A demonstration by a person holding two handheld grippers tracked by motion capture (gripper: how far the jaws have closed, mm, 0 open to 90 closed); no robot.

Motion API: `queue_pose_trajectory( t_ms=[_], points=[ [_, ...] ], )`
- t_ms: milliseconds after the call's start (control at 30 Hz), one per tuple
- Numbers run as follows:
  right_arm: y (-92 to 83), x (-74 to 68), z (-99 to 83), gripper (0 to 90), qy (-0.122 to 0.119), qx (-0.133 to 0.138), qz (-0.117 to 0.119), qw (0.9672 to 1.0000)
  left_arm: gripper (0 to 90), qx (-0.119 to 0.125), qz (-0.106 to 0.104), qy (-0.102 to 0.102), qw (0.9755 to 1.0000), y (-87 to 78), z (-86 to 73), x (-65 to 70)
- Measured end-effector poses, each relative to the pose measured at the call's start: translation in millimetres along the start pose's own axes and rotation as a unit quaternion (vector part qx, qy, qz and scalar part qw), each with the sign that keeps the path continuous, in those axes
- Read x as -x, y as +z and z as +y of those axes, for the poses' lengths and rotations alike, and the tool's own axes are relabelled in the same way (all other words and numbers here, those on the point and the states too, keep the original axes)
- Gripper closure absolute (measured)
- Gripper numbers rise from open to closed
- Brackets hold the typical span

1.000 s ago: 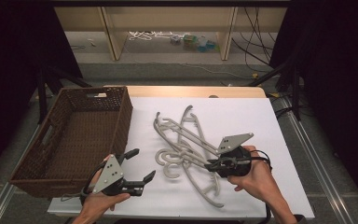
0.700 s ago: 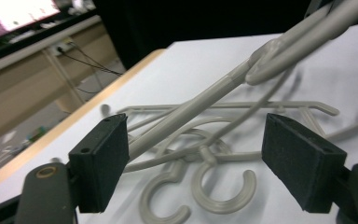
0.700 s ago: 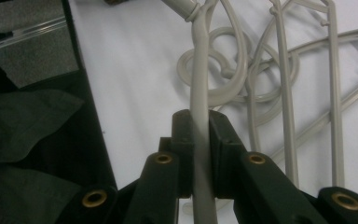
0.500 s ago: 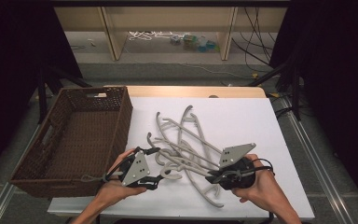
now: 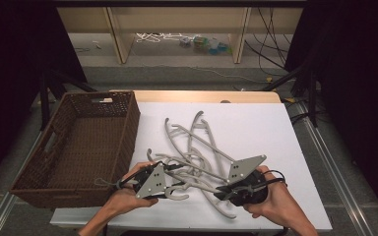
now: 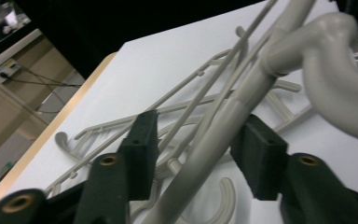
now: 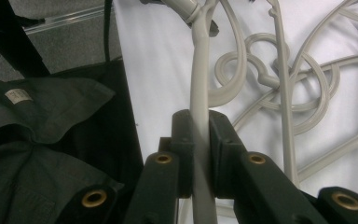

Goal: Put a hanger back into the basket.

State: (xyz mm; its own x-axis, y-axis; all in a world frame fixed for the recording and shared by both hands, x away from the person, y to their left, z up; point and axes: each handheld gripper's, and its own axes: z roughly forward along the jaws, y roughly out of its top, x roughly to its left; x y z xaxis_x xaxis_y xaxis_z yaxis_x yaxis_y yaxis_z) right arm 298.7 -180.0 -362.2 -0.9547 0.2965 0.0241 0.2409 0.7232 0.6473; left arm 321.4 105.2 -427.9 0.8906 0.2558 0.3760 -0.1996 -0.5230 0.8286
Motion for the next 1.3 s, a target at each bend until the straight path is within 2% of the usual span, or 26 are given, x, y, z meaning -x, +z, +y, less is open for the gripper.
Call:
queue_pose_trajectory(
  t_ms=[167,233,333,433,500,567,600,633,700,800,867,933,967,1033,1100,1133,1233,1267,1300],
  points=[
    [0.2,1.2,-1.2,82.7,-0.011,-0.002,0.011,0.9999,65.7,-0.009,-0.027,0.027,0.9992,-1.1,2.2,0.6],
    [0.4,2.4,-2.1,82.6,-0.016,0.001,0.013,0.9998,67.7,-0.013,-0.028,0.043,0.9986,-2.6,4.7,1.5],
    [-2.8,5.8,-4.0,81.8,-0.024,0.015,0.024,0.9993,72.3,-0.027,-0.041,0.072,0.9962,-4.3,11.1,3.9],
    [-9.7,9.9,-5.3,80.8,-0.03,0.029,0.036,0.9985,76.3,-0.033,-0.055,0.091,0.9938,-6.3,17.1,6.2],
    [-14.4,12.7,-7.3,80.1,-0.032,0.045,0.042,0.9976,77.7,-0.023,-0.06,0.079,0.9948,-7.7,20.3,6.1],
    [-17.4,15.8,-8.3,78.6,-0.036,0.055,0.043,0.9969,78.6,-0.032,-0.059,0.09,0.9937,-9.5,24.1,5.9],
    [-18.2,16.8,-8.3,77.2,-0.034,0.059,0.04,0.9969,79.0,-0.036,-0.062,0.087,0.9936,-9.9,25.4,6.2],
    [-18.1,18.3,-8.2,76.8,-0.037,0.061,0.035,0.9968,79.2,-0.038,-0.065,0.083,0.9937,-10.1,26.2,5.7],
    [-18.0,19.2,-7.7,74.1,-0.037,0.059,0.032,0.997,79.3,-0.042,-0.066,0.061,0.9951,-9.9,25.8,5.6],
    [-19.3,21.1,-6.2,58.0,-0.017,0.055,-0.002,0.9983,79.4,-0.057,-0.057,0.031,0.9962,-9.0,23.1,2.6],
    [-22.2,22.9,-5.3,45.6,0.007,0.065,-0.033,0.9973,79.4,-0.065,-0.044,0.013,0.9969,-8.8,21.7,0.8],
    [-26.0,26.0,-4.1,36.8,0.027,0.082,-0.064,0.9942,79.5,-0.073,-0.04,0.005,0.9965,-10.1,21.8,-2.3],
    [-28.3,27.8,-3.6,33.9,0.036,0.094,-0.079,0.9918,79.4,-0.072,-0.036,-0.01,0.9967,-10.5,22.1,-2.8],
    [-32.1,30.2,-3.9,31.0,0.049,0.111,-0.095,0.988,79.4,-0.073,-0.029,-0.03,0.9965,-11.9,23.2,-5.2],
    [-35.4,30.1,-4.6,27.3,0.065,0.117,-0.107,0.9853,79.4,-0.072,-0.026,-0.053,0.9957,-13.8,24.6,-8.2],
    [-37.2,30.2,-4.6,26.5,0.068,0.121,-0.109,0.9843,79.4,-0.073,-0.024,-0.068,0.9947,-15.0,25.1,-9.4],
    [-41.8,28.1,-4.3,23.3,0.082,0.143,-0.127,0.9781,79.4,-0.075,-0.009,-0.095,0.9926,-18.5,26.0,-15.4],
    [-42.9,26.6,-4.3,22.0,0.082,0.15,-0.138,0.9756,79.4,-0.081,-0.002,-0.104,0.9913,-19.5,25.6,-17.2],
    [-43.1,25.3,-4.1,22.6,0.082,0.154,-0.14,0.9747,79.4,-0.084,0.003,-0.116,0.9898,-20.2,24.6,-18.9]
  ],
)
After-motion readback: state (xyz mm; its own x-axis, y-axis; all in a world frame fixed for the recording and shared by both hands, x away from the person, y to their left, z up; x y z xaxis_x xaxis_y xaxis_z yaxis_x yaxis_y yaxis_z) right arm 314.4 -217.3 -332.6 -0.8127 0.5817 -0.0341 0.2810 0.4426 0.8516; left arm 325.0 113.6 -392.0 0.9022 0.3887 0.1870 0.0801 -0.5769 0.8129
